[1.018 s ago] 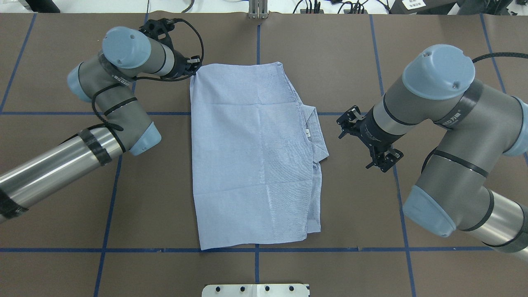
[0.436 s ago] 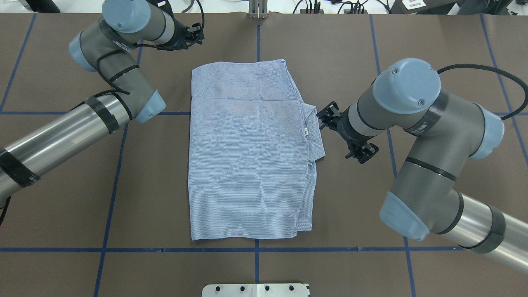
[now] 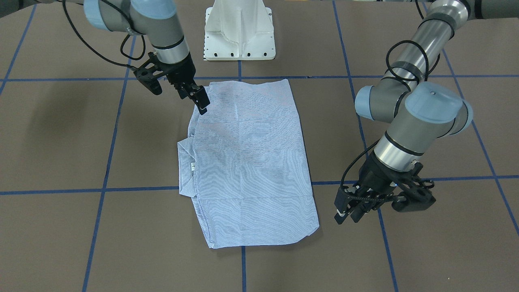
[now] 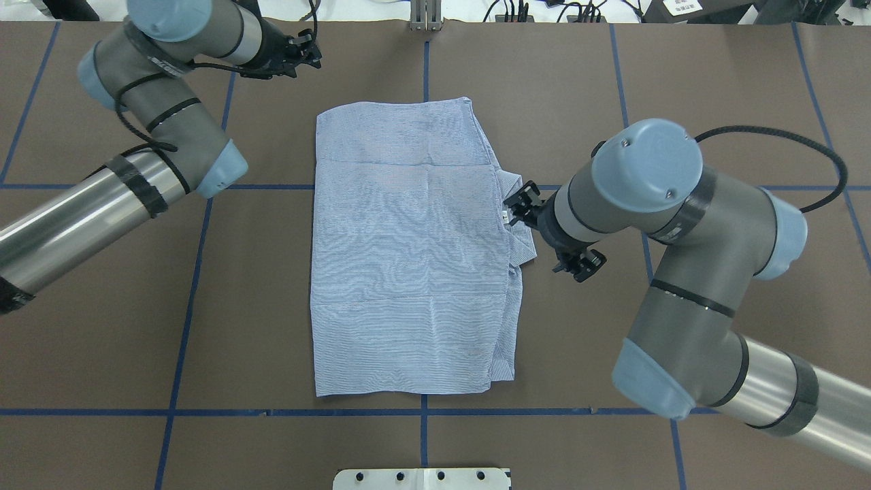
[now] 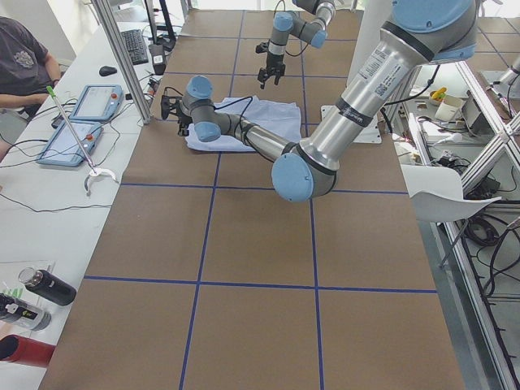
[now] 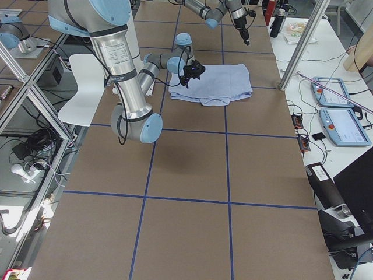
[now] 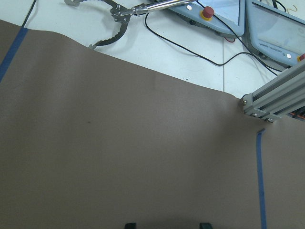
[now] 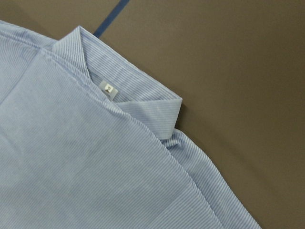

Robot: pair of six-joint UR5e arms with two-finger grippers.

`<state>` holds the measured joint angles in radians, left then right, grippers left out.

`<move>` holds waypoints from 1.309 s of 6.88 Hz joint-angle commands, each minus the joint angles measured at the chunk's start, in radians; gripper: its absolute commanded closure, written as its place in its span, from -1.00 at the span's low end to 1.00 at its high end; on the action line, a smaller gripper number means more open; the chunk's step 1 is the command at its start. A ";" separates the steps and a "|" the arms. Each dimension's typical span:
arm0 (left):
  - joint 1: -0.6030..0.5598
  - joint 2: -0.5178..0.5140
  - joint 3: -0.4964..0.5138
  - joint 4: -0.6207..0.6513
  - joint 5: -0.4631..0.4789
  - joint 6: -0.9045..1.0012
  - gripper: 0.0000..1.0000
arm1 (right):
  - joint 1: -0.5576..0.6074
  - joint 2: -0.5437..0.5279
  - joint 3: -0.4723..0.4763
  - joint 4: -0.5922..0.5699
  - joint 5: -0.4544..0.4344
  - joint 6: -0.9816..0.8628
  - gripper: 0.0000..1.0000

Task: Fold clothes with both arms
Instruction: 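Move the right gripper to the shirt corner nearest the robot while the left arm withdraws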

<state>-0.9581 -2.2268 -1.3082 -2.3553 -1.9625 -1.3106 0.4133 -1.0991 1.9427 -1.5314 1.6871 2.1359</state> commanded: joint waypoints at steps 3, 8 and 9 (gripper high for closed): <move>-0.004 0.030 -0.031 0.004 0.004 0.005 -0.09 | -0.143 -0.021 -0.022 -0.003 -0.121 0.117 -1.00; -0.002 0.032 -0.033 0.004 0.007 -0.006 -0.09 | -0.195 -0.033 -0.053 -0.004 -0.106 0.263 -0.98; -0.002 0.032 -0.034 0.004 0.008 -0.010 -0.09 | -0.211 -0.033 -0.056 -0.004 -0.106 0.281 -0.96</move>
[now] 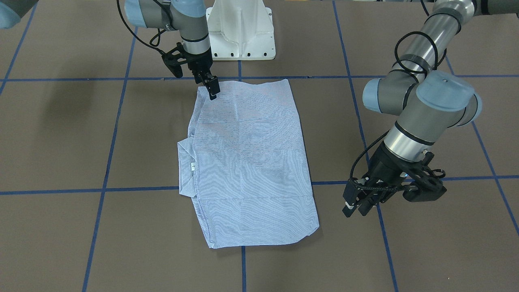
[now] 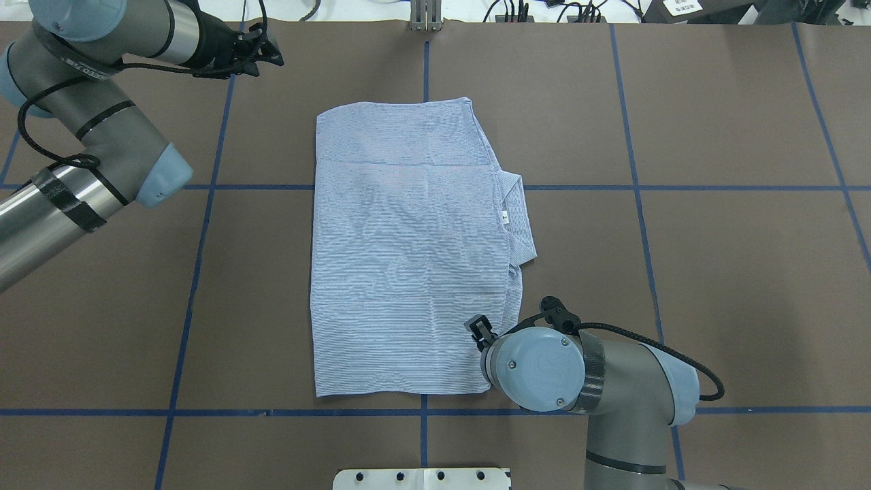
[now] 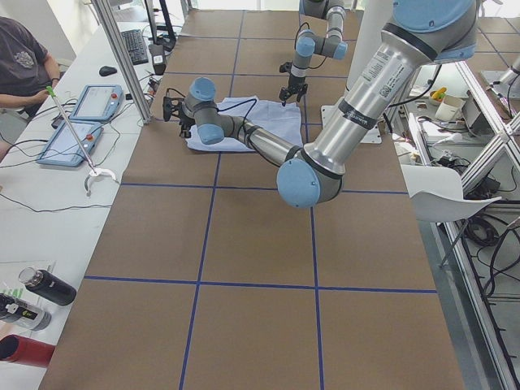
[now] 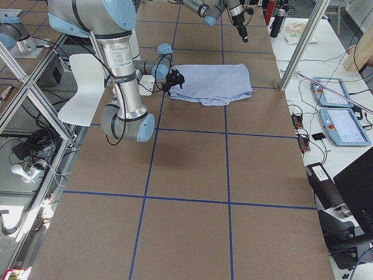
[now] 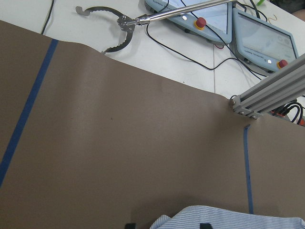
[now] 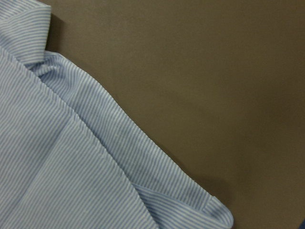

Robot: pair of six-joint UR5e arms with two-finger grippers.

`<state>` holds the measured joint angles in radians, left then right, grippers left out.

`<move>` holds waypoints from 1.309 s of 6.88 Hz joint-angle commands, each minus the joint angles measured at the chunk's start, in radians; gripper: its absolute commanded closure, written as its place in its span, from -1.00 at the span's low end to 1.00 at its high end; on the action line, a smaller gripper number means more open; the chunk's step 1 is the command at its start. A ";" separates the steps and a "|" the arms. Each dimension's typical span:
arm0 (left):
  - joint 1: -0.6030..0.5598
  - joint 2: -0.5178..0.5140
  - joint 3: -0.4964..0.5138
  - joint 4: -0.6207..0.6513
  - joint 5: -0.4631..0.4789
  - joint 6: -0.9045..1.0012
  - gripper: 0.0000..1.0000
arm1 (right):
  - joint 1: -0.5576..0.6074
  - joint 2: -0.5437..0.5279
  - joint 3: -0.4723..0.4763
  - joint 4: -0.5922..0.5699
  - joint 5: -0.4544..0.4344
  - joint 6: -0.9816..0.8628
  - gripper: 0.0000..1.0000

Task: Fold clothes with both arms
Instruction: 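Move the right gripper to the shirt corner nearest the robot while the left arm withdraws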

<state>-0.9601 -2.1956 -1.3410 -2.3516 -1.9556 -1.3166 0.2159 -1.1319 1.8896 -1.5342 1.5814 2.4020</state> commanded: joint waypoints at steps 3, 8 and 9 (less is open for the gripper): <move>-0.002 0.002 -0.003 0.000 0.001 -0.006 -0.09 | -0.024 0.000 -0.009 0.000 0.000 0.017 -0.70; -0.002 0.020 -0.007 -0.002 0.001 0.000 -0.09 | -0.023 0.003 0.000 0.002 0.000 0.046 1.00; -0.002 0.027 -0.023 -0.002 0.000 -0.001 -0.09 | -0.021 0.003 0.011 0.000 0.000 0.046 1.00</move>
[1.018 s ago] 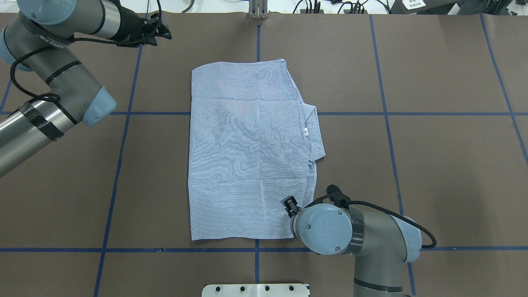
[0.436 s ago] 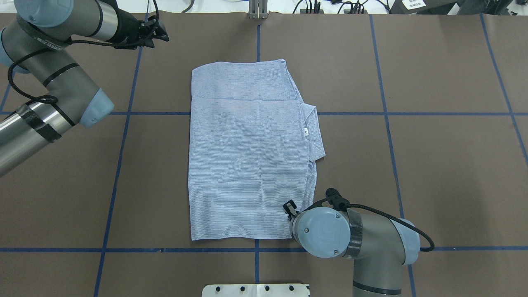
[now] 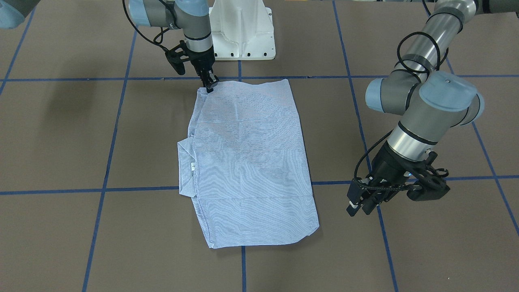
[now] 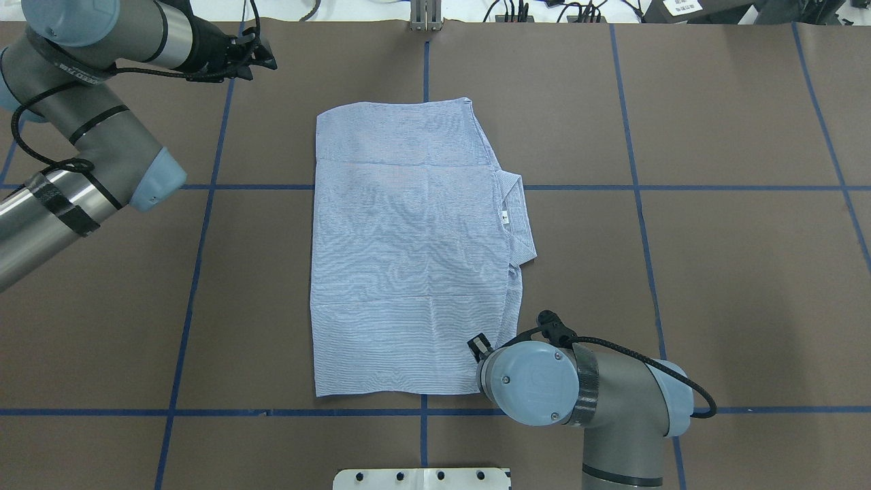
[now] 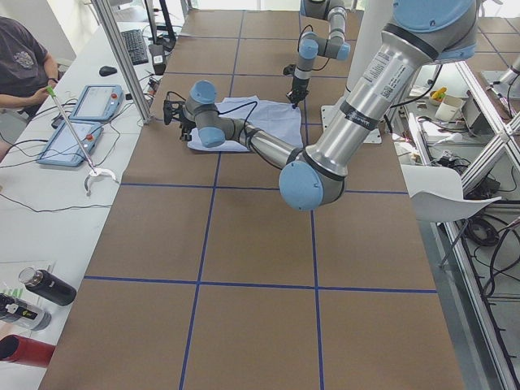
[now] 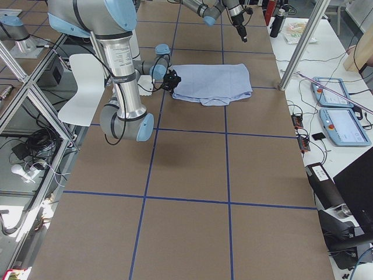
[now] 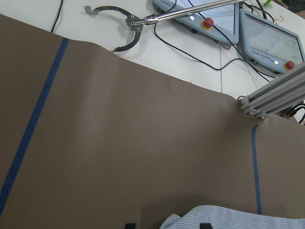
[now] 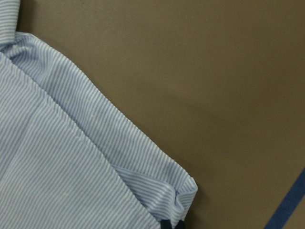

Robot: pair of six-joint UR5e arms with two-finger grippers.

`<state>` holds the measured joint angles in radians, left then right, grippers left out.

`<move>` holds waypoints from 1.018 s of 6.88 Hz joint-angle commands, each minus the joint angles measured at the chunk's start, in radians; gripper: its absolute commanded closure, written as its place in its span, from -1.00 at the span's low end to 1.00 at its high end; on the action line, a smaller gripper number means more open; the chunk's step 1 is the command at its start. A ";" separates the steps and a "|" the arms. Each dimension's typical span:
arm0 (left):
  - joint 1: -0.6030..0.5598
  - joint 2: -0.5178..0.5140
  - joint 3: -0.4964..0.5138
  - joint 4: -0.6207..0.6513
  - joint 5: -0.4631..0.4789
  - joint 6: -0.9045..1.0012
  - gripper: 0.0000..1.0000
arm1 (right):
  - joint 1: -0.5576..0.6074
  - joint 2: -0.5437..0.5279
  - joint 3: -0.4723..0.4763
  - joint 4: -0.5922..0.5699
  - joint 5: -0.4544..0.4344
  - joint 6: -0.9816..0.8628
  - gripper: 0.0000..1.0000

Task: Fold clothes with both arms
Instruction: 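Lower the left gripper to the other shirt corner nearest the robot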

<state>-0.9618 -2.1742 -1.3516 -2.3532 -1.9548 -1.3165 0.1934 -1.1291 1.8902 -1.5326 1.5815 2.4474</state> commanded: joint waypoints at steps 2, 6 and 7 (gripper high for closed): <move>0.014 0.063 -0.106 -0.003 -0.004 -0.098 -0.09 | 0.005 -0.007 0.042 -0.004 0.008 0.001 1.00; 0.393 0.412 -0.609 0.003 0.130 -0.584 -0.09 | -0.041 -0.015 0.124 -0.098 0.014 0.024 1.00; 0.555 0.491 -0.661 0.003 0.264 -0.672 -0.09 | -0.043 -0.017 0.124 -0.098 0.014 0.025 1.00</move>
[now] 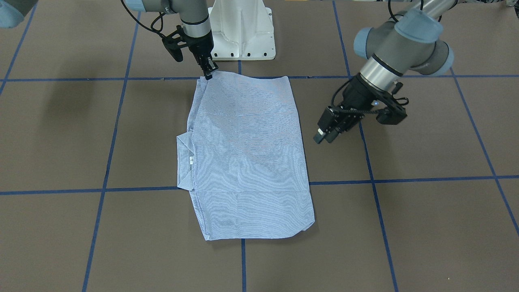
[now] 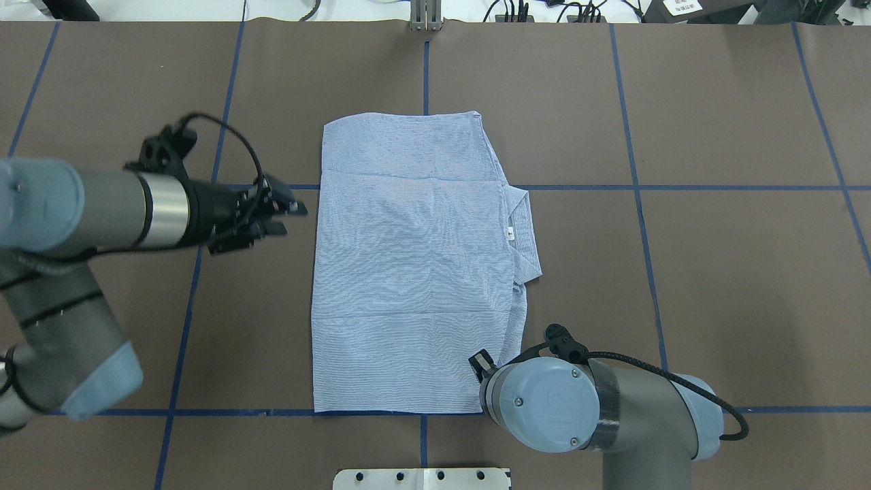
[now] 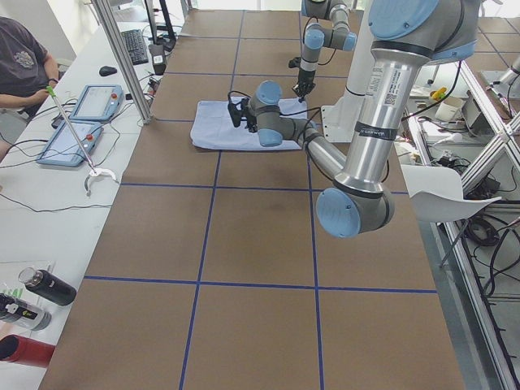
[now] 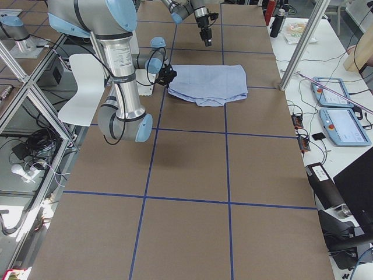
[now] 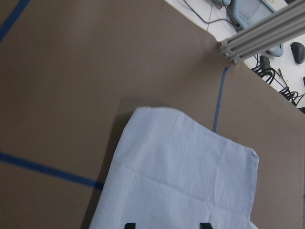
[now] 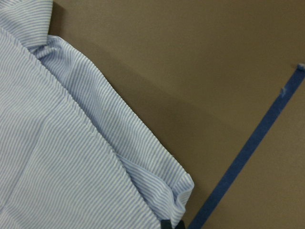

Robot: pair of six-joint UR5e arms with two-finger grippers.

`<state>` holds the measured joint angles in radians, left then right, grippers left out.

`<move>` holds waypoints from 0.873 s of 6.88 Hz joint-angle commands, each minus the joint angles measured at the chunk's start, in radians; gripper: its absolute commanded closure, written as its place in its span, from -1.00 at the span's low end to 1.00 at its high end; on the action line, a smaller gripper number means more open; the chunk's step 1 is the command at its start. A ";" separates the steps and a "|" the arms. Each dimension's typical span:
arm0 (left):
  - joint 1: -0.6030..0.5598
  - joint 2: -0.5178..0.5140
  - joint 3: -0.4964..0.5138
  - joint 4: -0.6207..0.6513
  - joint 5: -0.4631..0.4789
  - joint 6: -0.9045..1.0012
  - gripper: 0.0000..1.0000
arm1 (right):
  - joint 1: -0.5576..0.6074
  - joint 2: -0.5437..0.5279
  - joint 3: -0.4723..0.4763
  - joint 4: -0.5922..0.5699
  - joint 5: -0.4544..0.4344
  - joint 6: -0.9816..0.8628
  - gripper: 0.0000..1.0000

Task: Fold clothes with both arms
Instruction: 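Lower the left gripper to the other shirt corner nearest the robot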

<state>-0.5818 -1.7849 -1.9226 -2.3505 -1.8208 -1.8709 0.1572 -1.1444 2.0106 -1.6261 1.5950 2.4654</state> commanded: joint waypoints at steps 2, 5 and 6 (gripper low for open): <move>0.372 0.104 -0.087 0.113 0.280 -0.235 -0.09 | -0.007 -0.002 0.005 -0.008 0.000 0.007 1.00; 0.454 0.096 -0.075 0.171 0.334 -0.263 -0.09 | -0.005 -0.002 0.005 -0.008 0.000 0.007 1.00; 0.464 0.095 -0.070 0.189 0.334 -0.263 -0.08 | -0.005 -0.002 0.005 -0.008 0.000 0.007 1.00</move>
<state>-0.1351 -1.6886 -1.9988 -2.1814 -1.4927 -2.1316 0.1517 -1.1461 2.0152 -1.6340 1.5953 2.4728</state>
